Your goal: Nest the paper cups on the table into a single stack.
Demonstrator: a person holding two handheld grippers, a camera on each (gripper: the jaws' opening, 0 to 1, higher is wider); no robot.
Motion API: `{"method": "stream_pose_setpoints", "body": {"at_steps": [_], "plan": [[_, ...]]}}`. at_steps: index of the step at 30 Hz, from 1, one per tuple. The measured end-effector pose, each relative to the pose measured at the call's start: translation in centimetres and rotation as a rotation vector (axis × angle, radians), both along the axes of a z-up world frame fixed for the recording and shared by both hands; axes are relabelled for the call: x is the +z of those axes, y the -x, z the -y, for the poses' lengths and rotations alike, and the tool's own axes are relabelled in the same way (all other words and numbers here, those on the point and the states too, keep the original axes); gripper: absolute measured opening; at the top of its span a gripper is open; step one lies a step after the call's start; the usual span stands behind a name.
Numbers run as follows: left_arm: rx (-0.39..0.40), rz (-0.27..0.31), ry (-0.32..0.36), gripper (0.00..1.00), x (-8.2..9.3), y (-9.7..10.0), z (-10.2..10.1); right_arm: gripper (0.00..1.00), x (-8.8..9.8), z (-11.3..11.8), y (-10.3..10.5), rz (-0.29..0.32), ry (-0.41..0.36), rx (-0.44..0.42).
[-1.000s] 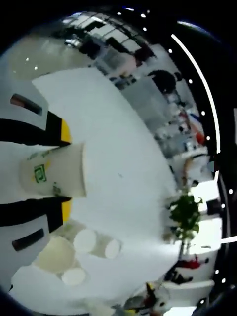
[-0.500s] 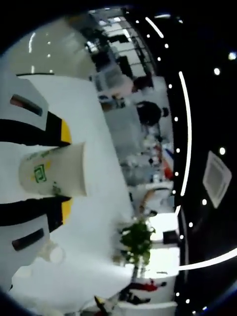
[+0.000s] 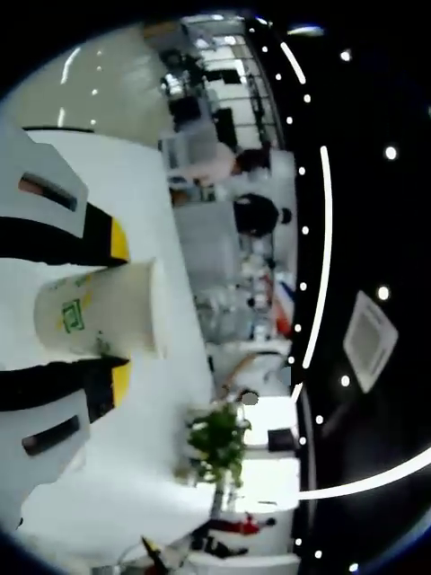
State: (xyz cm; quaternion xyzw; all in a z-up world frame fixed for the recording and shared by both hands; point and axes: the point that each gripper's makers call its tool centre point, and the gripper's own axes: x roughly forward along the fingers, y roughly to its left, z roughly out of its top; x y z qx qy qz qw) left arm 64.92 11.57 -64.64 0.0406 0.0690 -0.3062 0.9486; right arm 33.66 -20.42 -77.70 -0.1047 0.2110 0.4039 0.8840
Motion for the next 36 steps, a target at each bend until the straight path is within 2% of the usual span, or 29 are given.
{"method": "stream_pose_setpoints", "body": {"at_steps": [10, 20, 24, 31, 36], "plan": [[-0.006, 0.026, 0.024, 0.38, 0.9, 0.8, 0.7, 1.00, 0.3, -0.2, 0.1, 0.007, -0.006, 0.003], [-0.032, 0.062, 0.053, 0.39, 2.9, 2.8, 3.1, 1.00, 1.0, 0.3, 0.0, 0.022, -0.012, -0.008], [-0.045, 0.064, 0.051, 0.39, 3.2, 3.7, 4.2, 1.00, 1.3, 0.4, -0.3, 0.030, -0.021, -0.013], [-0.069, 0.074, 0.045, 0.39, 4.1, 5.3, 5.3, 1.00, 2.2, 2.1, -1.3, 0.040, -0.082, -0.086], [-0.077, 0.080, 0.050, 0.39, 5.0, 6.1, 5.5, 1.00, 2.6, 2.9, -1.3, 0.044, -0.096, -0.109]]}}
